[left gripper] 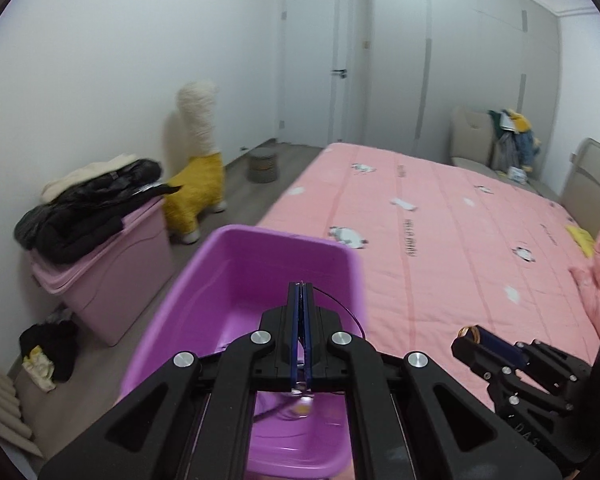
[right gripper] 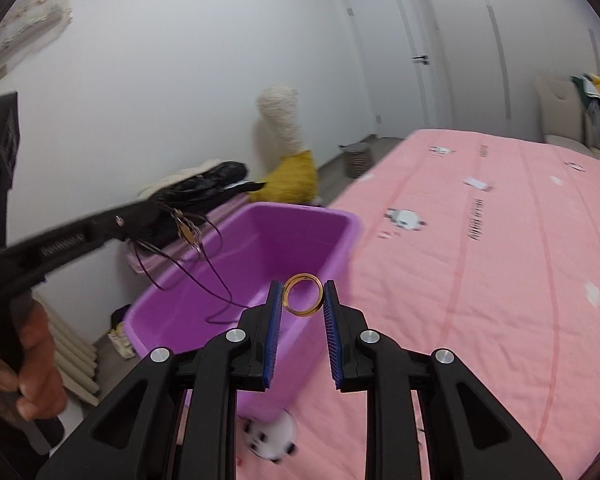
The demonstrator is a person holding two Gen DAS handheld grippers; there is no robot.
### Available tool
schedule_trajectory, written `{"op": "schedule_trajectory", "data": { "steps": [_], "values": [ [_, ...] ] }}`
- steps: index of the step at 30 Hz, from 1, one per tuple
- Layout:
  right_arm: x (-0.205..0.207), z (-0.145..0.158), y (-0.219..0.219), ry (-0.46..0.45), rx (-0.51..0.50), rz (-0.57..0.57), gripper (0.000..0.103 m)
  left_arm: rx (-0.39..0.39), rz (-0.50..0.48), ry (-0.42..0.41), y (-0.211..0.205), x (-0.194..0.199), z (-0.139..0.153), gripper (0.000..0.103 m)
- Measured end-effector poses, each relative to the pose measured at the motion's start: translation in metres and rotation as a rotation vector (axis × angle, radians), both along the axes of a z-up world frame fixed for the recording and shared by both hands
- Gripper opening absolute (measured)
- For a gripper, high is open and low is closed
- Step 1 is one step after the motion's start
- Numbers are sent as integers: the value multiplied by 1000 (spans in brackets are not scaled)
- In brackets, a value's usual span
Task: Organize jewelry
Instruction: 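Carry the necklace and ring with both tools over the purple tub, then open both tools to drop the necklace and ring into the tub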
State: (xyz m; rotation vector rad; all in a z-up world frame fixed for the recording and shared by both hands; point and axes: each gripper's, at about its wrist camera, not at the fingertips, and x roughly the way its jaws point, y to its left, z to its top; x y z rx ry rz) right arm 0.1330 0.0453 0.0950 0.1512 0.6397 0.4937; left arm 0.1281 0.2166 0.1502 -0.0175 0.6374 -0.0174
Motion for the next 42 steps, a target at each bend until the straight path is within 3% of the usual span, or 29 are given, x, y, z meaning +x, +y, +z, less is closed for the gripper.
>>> {"op": "schedule_trajectory", "data": {
  "steps": [5,15,23,28,29,31,32,35,37,42],
  "values": [
    [31,-12,51,69,-27,104,20,0,80,61,35,12,-24,3],
    [81,-68,120,277,-179,241,20,-4,217,289,78,32,-112,3],
    [99,-101,137,383,-249,258,21,-11,265,371,87,41,-137,3],
    [107,-106,143,381,-283,256,21,-8,286,410,91,46,-146,3],
    [108,-106,143,381,-288,250,24,-8,293,417,92,46,-147,3],
    [109,-104,140,375,-293,230,54,-13,302,426,93,45,-147,5],
    [109,-102,138,368,-286,222,57,-20,309,435,94,44,-148,17],
    [108,-97,132,356,-284,199,59,2,349,392,97,37,-141,91],
    [107,-95,129,353,-281,190,59,38,373,345,94,30,-131,94],
    [101,-90,122,325,-289,172,60,20,366,357,91,28,-128,97]
  ]
}}
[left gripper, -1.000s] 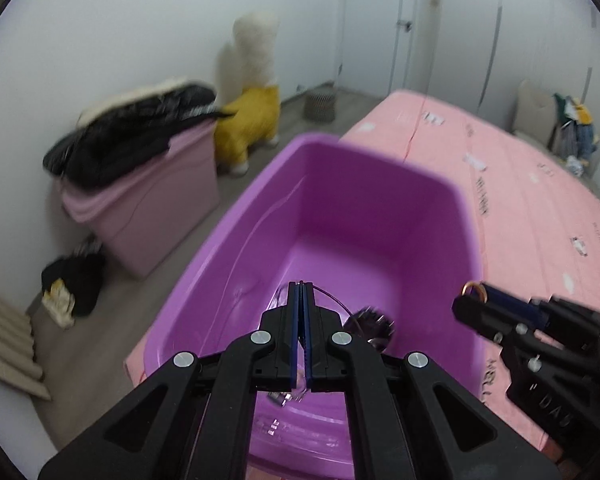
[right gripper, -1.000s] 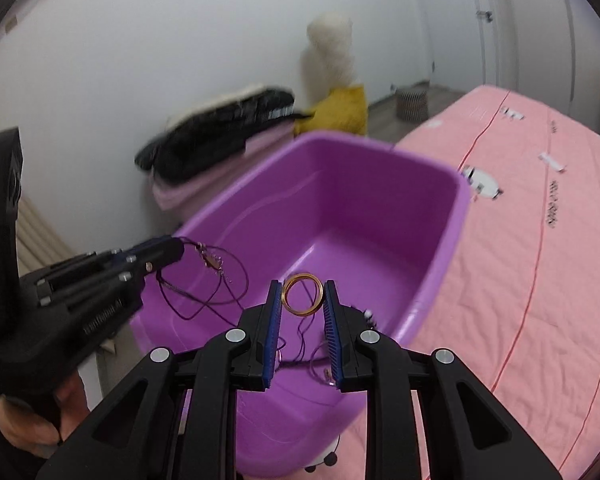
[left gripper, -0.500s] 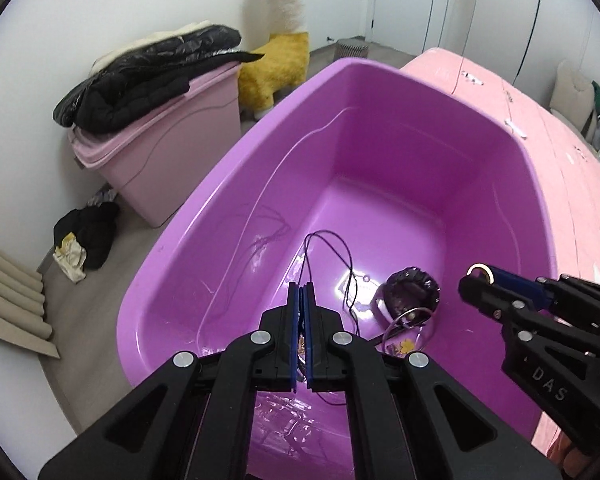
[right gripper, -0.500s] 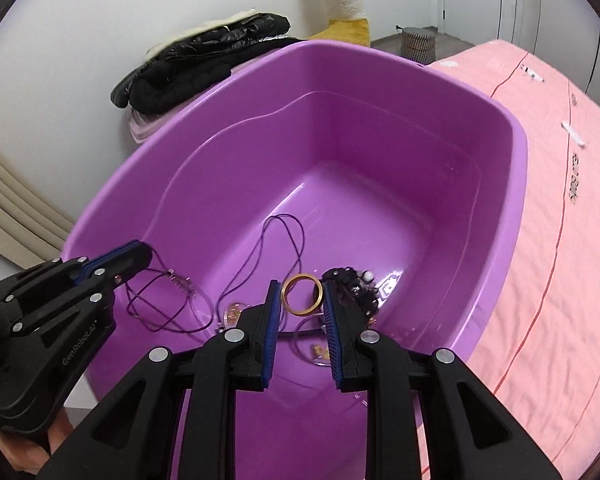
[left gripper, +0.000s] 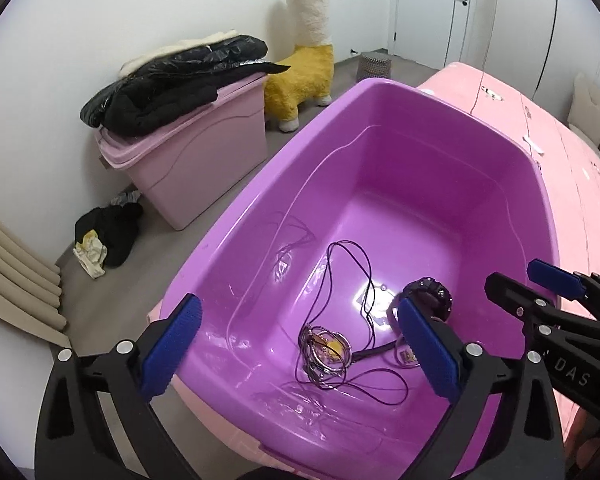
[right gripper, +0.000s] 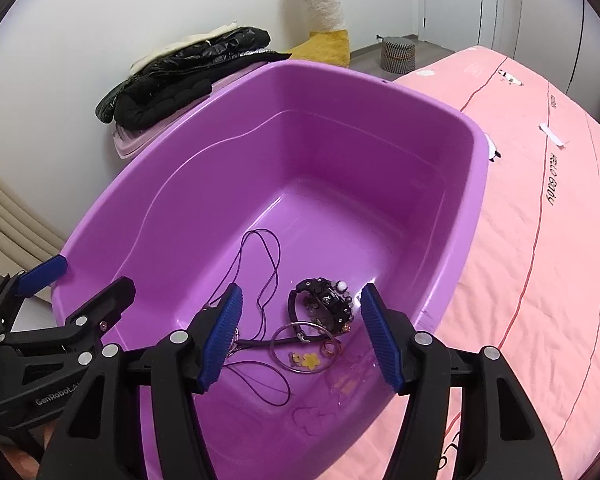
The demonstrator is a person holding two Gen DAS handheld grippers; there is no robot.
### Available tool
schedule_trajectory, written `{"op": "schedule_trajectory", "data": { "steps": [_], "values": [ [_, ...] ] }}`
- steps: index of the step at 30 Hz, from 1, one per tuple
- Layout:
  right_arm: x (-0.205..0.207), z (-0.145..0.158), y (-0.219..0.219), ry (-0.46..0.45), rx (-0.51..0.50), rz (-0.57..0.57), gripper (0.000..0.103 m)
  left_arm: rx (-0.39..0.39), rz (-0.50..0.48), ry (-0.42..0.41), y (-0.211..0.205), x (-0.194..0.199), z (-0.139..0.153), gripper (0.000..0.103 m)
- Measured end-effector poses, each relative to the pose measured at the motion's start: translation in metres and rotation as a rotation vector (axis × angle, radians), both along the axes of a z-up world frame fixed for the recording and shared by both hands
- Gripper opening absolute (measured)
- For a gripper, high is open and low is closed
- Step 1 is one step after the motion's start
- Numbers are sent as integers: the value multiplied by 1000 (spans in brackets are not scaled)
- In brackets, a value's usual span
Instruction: Organize jewelry
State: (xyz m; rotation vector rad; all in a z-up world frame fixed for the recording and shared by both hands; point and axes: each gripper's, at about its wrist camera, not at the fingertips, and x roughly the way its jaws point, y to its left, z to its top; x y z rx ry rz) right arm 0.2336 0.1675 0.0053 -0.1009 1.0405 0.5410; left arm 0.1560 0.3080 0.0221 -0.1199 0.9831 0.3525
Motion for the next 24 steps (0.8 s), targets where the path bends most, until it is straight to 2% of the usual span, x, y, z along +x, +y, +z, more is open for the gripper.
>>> {"op": "schedule_trajectory", "data": {
  "steps": [5,18,24],
  "values": [
    [-8,4,-3,-23,-1,4,61,-18,4,-7,-3,-4,4,97],
    [-17,12,-3,-51,-3,7,61,21,7,-30,-13,-14,20,97],
    [-20,13,-3,-60,-4,10,61,1,28,-36,-10,-18,24,97]
  ]
}}
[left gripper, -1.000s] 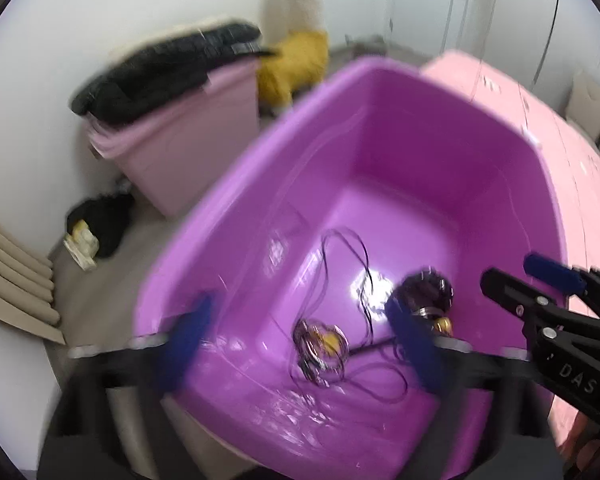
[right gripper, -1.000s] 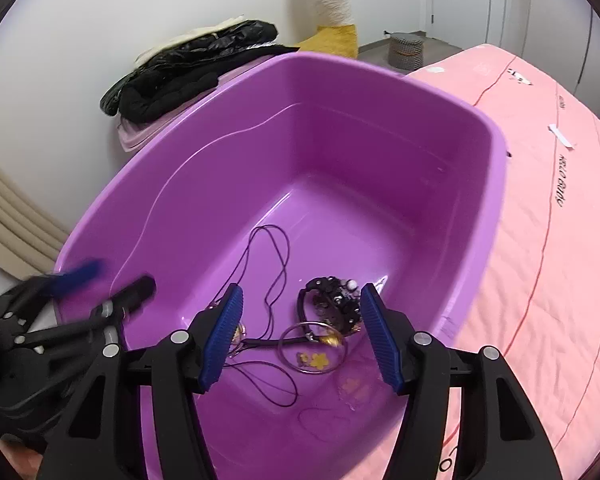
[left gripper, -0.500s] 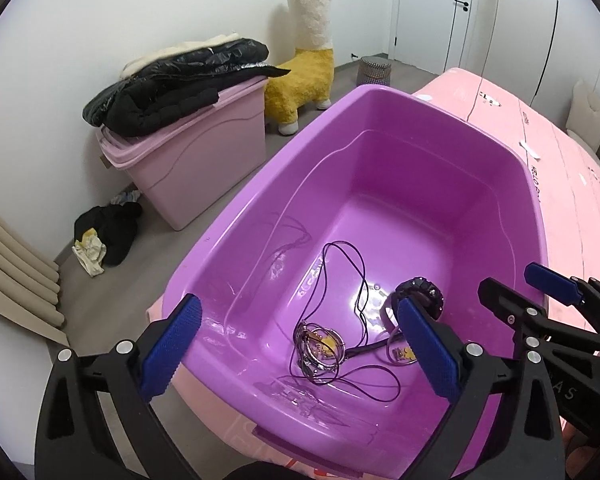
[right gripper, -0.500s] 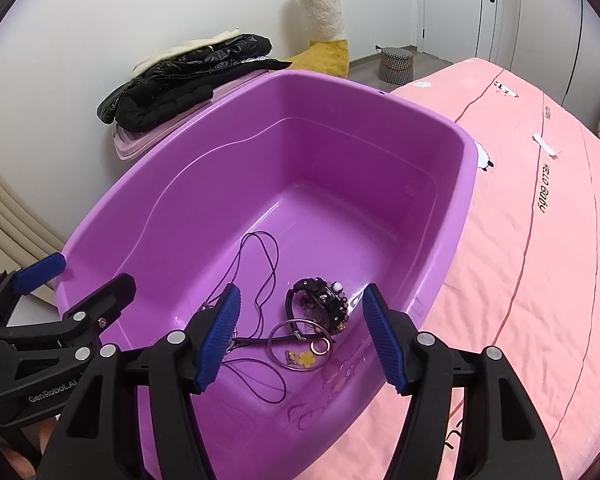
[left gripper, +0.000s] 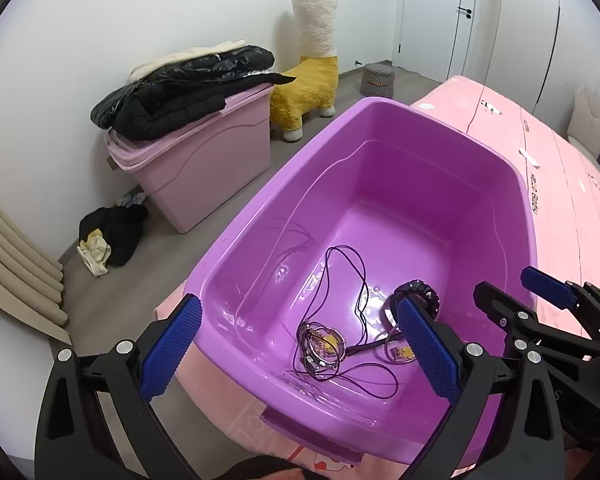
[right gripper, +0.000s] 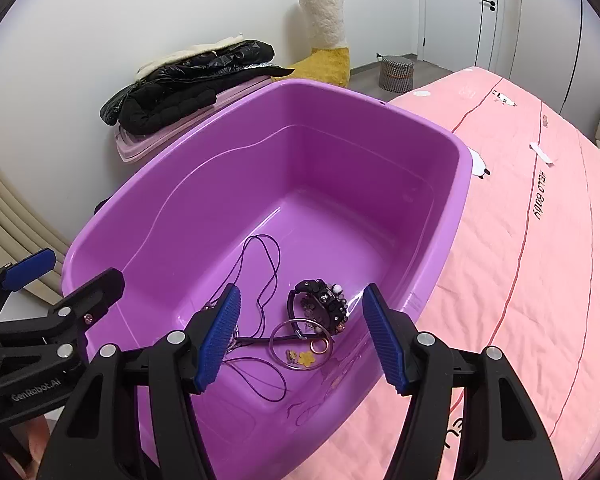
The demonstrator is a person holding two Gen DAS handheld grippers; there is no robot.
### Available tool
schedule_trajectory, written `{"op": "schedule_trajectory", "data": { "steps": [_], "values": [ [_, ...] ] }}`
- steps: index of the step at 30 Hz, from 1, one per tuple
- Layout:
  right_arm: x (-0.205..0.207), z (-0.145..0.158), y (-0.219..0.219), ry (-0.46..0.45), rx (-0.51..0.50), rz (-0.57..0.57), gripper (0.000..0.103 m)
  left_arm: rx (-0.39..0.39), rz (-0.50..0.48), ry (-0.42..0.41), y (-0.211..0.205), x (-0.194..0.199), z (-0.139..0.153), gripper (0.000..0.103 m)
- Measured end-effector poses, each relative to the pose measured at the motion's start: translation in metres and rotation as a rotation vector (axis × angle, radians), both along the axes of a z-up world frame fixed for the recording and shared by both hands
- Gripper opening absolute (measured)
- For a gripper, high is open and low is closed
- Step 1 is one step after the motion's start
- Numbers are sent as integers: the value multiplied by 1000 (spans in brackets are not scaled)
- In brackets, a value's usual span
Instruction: Organize jewelry
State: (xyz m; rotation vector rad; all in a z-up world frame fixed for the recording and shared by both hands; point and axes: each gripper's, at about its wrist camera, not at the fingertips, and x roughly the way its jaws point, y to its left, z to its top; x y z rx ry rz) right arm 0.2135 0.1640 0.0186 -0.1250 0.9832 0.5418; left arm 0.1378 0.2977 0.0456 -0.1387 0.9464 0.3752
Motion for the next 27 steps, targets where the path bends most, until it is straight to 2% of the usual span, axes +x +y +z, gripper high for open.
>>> {"op": "schedule_trajectory", "data": {
  "steps": [27],
  "values": [
    [-5,7,-1,-8,17,-8,61,-32,10,-4,6,-8,2,97]
  ]
}}
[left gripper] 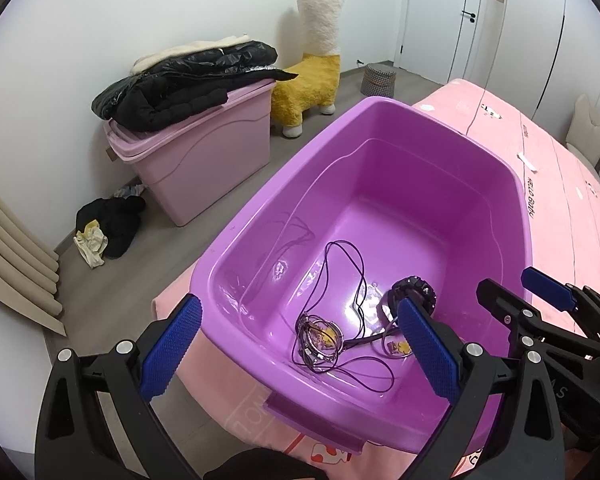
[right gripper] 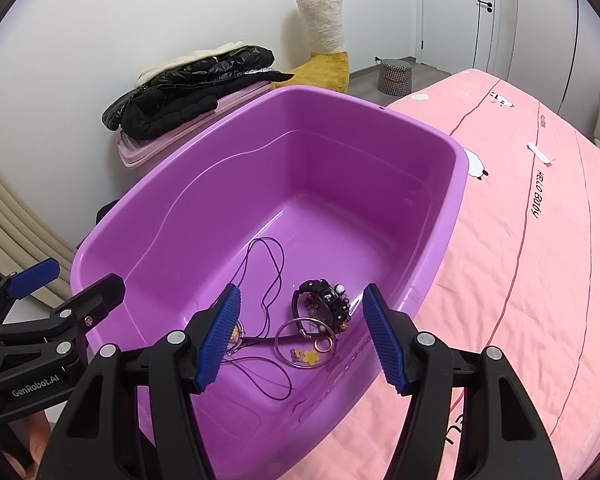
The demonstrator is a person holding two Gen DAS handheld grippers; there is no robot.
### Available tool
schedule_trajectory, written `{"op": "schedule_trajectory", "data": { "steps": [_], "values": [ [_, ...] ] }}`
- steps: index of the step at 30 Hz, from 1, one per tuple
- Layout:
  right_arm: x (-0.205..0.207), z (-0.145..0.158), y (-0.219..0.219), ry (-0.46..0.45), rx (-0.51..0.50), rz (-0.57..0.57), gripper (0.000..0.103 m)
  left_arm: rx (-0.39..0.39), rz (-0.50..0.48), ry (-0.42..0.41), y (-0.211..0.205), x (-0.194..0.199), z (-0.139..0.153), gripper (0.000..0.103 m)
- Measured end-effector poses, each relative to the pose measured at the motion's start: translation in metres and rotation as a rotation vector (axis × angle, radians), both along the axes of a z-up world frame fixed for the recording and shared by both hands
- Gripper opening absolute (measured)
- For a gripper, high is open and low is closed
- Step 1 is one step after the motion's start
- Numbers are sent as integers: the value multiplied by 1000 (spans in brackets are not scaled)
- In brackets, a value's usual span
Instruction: Organize jewelry
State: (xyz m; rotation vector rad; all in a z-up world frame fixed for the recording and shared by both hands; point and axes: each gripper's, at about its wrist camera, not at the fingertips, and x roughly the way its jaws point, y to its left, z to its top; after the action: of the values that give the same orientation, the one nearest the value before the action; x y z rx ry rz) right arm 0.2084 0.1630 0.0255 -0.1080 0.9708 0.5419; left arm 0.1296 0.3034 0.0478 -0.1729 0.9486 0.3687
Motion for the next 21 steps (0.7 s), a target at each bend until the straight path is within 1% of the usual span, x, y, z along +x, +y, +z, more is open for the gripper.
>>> {"op": "schedule_trajectory", "data": {
  "steps": [21],
  "values": [
    [-4,1,-2,8,9,-7,62,19,0,2,-1,-2,-1,97]
  ]
}}
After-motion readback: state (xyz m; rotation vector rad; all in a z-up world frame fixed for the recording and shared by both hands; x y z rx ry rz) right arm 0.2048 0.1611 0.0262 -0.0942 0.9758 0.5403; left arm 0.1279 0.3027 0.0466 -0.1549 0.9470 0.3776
